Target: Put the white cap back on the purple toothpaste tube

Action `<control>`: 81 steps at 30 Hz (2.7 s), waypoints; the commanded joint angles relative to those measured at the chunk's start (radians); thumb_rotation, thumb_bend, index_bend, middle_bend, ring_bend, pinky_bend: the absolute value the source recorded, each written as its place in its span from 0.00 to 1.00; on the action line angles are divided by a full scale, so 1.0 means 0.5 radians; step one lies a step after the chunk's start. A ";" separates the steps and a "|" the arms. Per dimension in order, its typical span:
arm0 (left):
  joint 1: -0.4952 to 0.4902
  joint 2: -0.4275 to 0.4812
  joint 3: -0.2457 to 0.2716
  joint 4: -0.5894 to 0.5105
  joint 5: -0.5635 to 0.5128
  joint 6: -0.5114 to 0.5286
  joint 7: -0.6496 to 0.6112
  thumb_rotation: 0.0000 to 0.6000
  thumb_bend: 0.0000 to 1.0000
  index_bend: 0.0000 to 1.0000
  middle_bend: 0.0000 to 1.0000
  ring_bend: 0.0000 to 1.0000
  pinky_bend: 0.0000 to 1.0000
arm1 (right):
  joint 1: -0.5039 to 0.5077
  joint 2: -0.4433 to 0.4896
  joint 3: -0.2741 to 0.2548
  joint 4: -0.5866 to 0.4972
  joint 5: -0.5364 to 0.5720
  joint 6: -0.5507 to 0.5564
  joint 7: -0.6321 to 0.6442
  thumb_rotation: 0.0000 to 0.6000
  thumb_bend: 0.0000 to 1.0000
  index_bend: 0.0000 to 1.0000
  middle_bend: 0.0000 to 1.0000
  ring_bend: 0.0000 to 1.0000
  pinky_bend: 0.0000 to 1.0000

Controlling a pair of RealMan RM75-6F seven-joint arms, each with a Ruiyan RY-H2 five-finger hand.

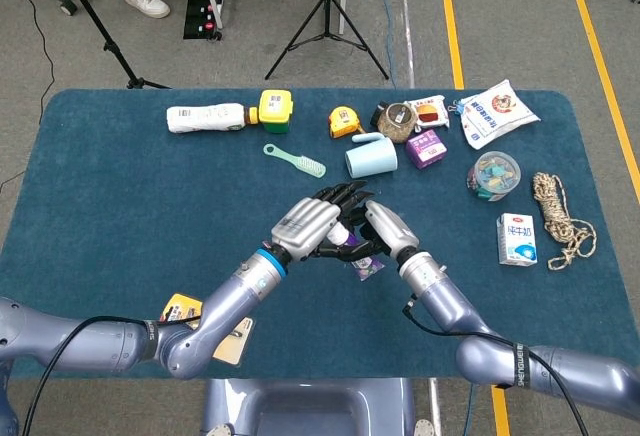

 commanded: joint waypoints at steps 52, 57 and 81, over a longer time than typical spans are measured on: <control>0.007 -0.189 -0.090 0.113 -0.004 0.098 -0.054 0.00 0.06 0.03 0.00 0.00 0.08 | 0.048 0.044 0.072 -0.019 0.125 -0.053 0.216 1.00 0.26 0.86 0.92 1.00 0.99; 0.019 -0.217 -0.107 0.134 0.021 0.102 -0.080 0.00 0.05 0.02 0.00 0.00 0.08 | 0.043 0.053 0.101 -0.022 0.148 -0.095 0.288 1.00 0.26 0.86 0.92 1.00 0.99; 0.027 -0.268 -0.140 0.145 0.029 0.073 -0.083 0.00 0.06 0.02 0.00 0.00 0.08 | 0.043 0.072 0.119 -0.011 0.153 -0.105 0.364 1.00 0.26 0.87 0.93 1.00 0.99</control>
